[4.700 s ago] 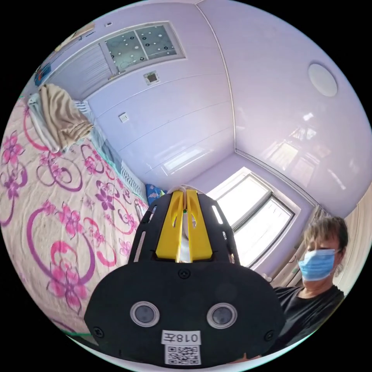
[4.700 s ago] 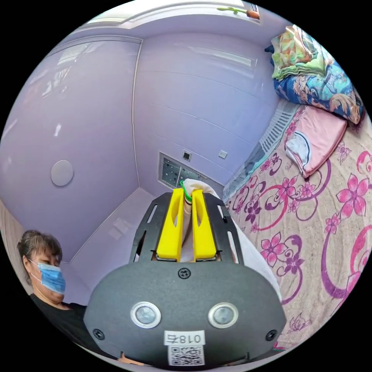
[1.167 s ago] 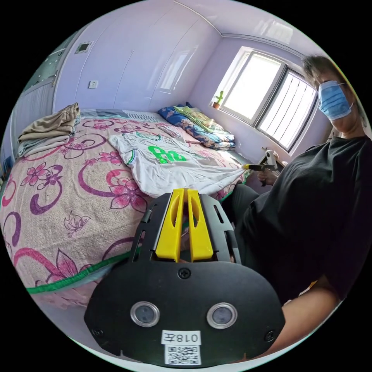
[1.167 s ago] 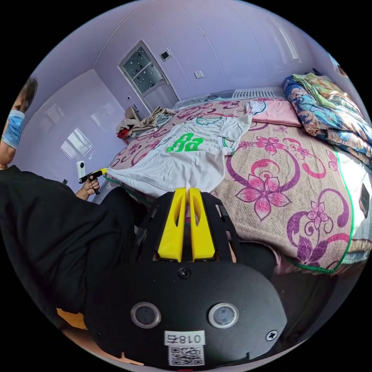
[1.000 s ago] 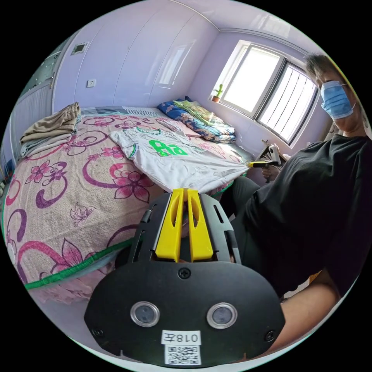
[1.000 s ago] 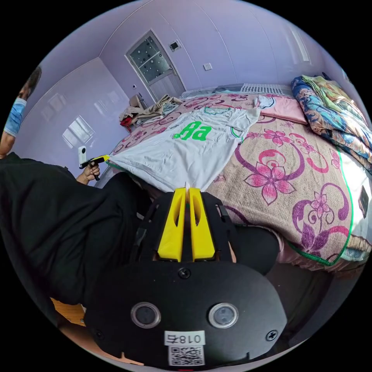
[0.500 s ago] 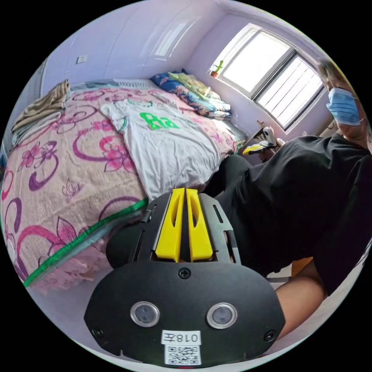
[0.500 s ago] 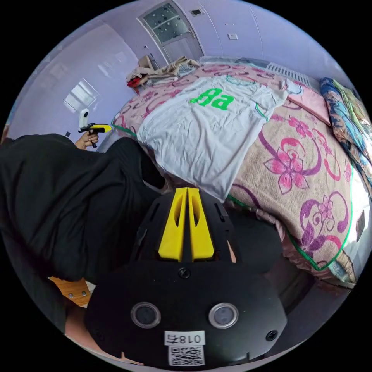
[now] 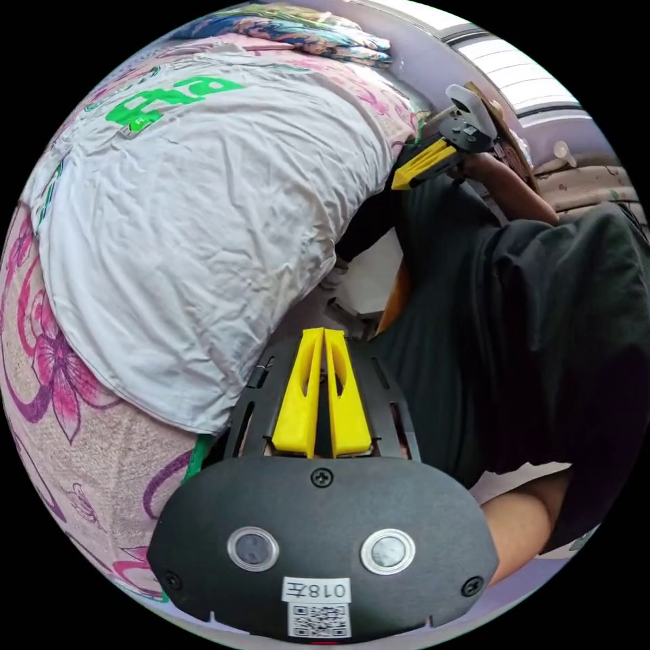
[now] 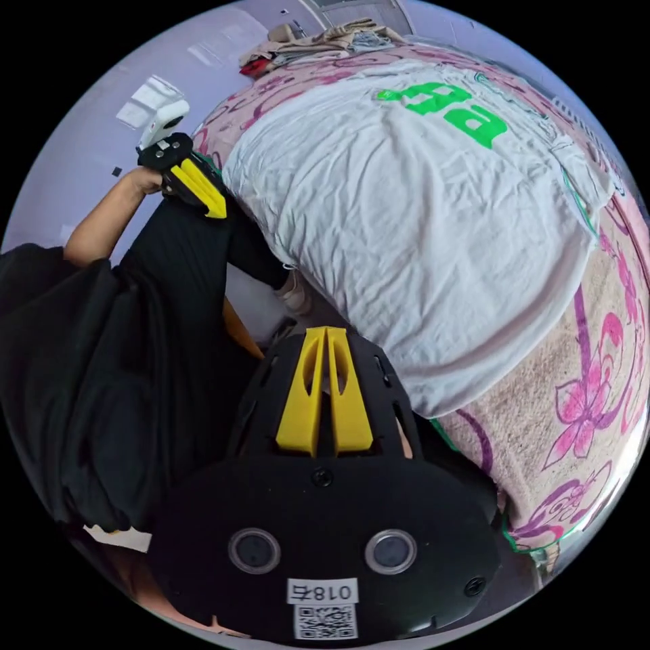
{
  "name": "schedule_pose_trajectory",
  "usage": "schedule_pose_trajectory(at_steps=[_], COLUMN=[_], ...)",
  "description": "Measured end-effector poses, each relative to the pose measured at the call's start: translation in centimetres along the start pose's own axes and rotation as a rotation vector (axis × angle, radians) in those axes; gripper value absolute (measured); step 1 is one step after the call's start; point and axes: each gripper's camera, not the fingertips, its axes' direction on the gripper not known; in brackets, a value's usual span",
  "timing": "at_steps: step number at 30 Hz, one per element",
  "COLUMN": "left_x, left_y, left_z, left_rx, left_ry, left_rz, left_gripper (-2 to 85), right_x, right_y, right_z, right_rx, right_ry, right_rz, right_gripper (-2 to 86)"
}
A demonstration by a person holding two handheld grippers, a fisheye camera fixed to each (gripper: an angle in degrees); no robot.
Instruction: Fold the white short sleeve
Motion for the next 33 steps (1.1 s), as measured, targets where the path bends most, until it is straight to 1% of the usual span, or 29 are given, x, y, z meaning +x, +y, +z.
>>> schedule_pose_trajectory(at_steps=[1,2,3,4,5,6,7,8,9,10,11,13,14,16,20,22,28,31,33], left_x=[1.0,1.3,1.7,2.0,2.2,2.7,3.3,3.5,3.9,4.1,4.1,3.8,3.6,2.6,0.8,0.1,-1.3,-2.1,-2.7], left_y=[0.3,0.5,0.7,0.8,0.7,0.4,-0.3,-0.9,-2.4,-4.3,-5.4,-10.2,-11.4,-16.0,-20.8,-22.7,-24.3,-24.0,-23.6], left_z=[-2.2,-3.5,-6.1,-8.5,-9.7,-11.6,-13.0,-13.5,-14.3,-14.7,-14.8,-14.5,-14.3,-13.0,-10.2,-8.3,-4.4,-3.3,-2.9], left_rx=[0.117,0.187,0.328,0.453,0.513,0.611,0.675,0.694,0.711,0.701,0.687,0.602,0.581,0.475,0.368,0.321,0.283,0.302,0.315], left_ry=[0.024,0.035,0.035,-0.032,-0.093,-0.226,-0.352,-0.412,-0.521,-0.613,-0.658,-0.819,-0.844,-0.92,-0.944,-0.93,-0.897,-0.875,-0.867], left_rz=[0.013,0.011,-0.003,-0.034,-0.063,-0.121,-0.169,-0.188,-0.222,-0.228,-0.229,-0.208,-0.192,-0.138,-0.065,-0.026,-0.028,-0.063,-0.091], left_gripper=[0.5,0.9,2.4,3.8,4.4,5.6,6.6,6.9,7.6,7.8,7.9,8.0,8.1,8.4,8.6,8.6,8.3,8.0,7.9], right_x=[0.0,0.3,1.1,1.6,2.8,4.0,4.7,6.0,7.2,7.9,9.0,10.7,11.7,13.0,16.0,17.2,21.5,23.2,25.5], right_y=[0.1,0.1,-0.1,-0.3,-1.0,-2.0,-2.7,-4.3,-6.0,-6.8,-8.5,-10.6,-11.6,-12.7,-13.9,-14.1,-14.3,-13.8,-12.8], right_z=[-0.9,-2.9,-5.0,-6.0,-7.7,-8.9,-9.3,-9.7,-9.7,-9.6,-9.2,-8.3,-7.7,-7.0,-5.5,-4.9,-3.8,-4.4,-5.7], right_rx=[0.045,0.156,0.281,0.345,0.461,0.539,0.559,0.584,0.595,0.594,0.581,0.548,0.528,0.514,0.452,0.427,0.369,0.375,0.393], right_ry=[0.005,0.024,0.062,0.087,0.143,0.212,0.251,0.327,0.391,0.418,0.473,0.544,0.575,0.602,0.649,0.636,0.582,0.525,0.463], right_rz=[-0.005,-0.009,0.008,0.023,0.044,0.06,0.072,0.09,0.111,0.117,0.118,0.119,0.121,0.106,0.074,0.057,0.063,0.074,0.153], right_gripper=[-0.5,-0.2,0.2,0.8,1.9,3.2,3.9,5.1,5.8,6.0,6.2,6.3,6.4,6.4,7.3,7.7,6.7,3.1,1.9])
